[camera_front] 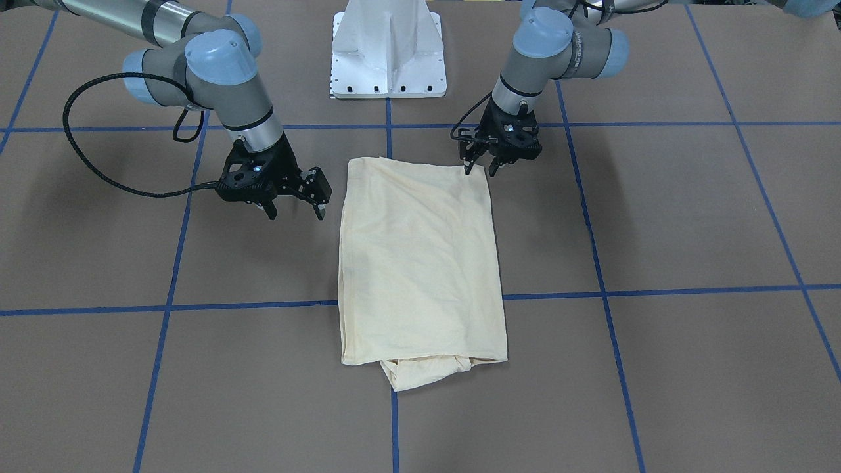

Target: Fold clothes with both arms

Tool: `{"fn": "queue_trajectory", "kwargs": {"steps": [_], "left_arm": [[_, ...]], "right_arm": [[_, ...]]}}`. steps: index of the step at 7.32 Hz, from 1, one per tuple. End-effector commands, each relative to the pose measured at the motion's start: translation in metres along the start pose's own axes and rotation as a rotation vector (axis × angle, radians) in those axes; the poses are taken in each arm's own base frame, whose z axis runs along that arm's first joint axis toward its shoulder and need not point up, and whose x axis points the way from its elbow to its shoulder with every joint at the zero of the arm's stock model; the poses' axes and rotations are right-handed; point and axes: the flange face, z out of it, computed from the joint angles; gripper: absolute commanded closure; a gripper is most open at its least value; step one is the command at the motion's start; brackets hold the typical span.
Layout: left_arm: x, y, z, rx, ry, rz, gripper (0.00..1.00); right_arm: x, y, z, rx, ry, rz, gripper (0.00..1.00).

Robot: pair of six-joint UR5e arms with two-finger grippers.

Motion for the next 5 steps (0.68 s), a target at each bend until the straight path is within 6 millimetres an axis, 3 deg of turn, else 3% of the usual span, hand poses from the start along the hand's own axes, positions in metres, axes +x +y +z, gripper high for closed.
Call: {"fn": "queue_trajectory", "kwargs": {"steps": [1,5], "left_arm": [[0.0,0.004,0.008,-0.009,-0.01,0.004,0.43],[0.007,0.018,0.011,-0.032,0.001,0.02,0.48]], "right_arm": [[0.0,0.001,0.0,-0.001,0.0,0.0,0.0],[0.0,0.001,0.001,-0.003,0.001,0.001,0.0]]}}
